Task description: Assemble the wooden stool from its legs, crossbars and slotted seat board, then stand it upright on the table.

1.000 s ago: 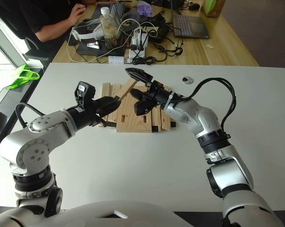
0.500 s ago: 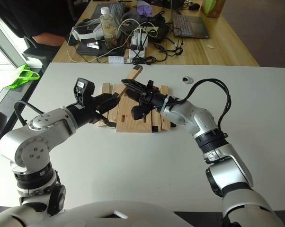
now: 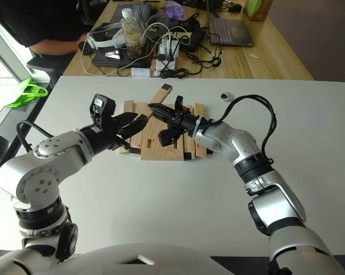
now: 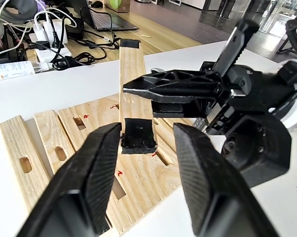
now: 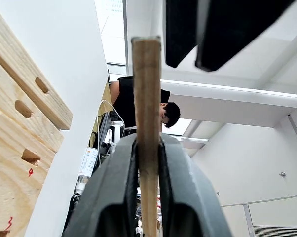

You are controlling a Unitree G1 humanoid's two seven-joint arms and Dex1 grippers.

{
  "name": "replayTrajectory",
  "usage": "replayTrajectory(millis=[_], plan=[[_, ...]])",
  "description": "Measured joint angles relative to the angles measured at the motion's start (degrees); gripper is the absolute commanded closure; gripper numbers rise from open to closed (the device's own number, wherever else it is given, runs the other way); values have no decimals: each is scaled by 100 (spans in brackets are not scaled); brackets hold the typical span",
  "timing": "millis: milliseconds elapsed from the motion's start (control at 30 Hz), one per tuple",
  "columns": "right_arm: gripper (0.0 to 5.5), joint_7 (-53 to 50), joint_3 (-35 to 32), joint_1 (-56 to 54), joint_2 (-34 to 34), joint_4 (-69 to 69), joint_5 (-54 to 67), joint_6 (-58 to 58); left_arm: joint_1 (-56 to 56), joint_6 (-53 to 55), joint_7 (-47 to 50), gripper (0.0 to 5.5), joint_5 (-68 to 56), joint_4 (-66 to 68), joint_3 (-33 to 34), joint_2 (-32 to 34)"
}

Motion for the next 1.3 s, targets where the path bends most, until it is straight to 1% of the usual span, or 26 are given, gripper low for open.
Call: replayTrajectory(millis=[100, 167, 300, 433, 500, 600, 700, 767, 867, 933, 1133, 1300], plan=[[511, 5, -3, 4, 5, 69, 62, 28, -40, -30, 63, 303, -7, 27, 109, -67], [512, 132, -291, 89, 217, 311, 787, 278, -192, -288, 272, 303, 36, 169, 346, -270], [512, 666, -1271, 412, 875, 431, 2961, 1146, -349, -1333, 665, 303, 297, 306, 812, -498], [512, 1017, -2137, 661, 1561, 197, 4838, 2222, -331, -2419, 858, 303, 704, 427, 949, -565], [512, 1124, -2816, 790, 1917, -9, 6120, 3168, -187, -3242, 957, 303, 1127, 507, 903, -566], [512, 975, -3733, 1017, 2231, -315, 7498, 4567, 189, -4241, 1156, 303, 1600, 818, 843, -728], [512, 741, -4153, 1285, 2292, -682, 8036, 5378, 413, -4733, 1237, 303, 1748, 943, 824, -833], [512, 670, -4318, 1437, 2310, -916, 8304, 5776, 485, -4943, 1292, 303, 1784, 964, 838, -885], [512, 643, -4396, 1545, 2364, -981, 8363, 5937, 548, -5128, 1345, 303, 1797, 1043, 822, -946], [512, 645, -4433, 1547, 2412, -944, 8379, 5868, 554, -5208, 1367, 303, 1810, 1101, 777, -982], [512, 678, -4519, 1386, 2636, -236, 8185, 5068, 620, -5395, 1402, 303, 1904, 1142, 658, -1021], [512, 683, -4510, 1311, 2751, 147, 7969, 4618, 703, -5435, 1426, 303, 1998, 1143, 494, -1052]])
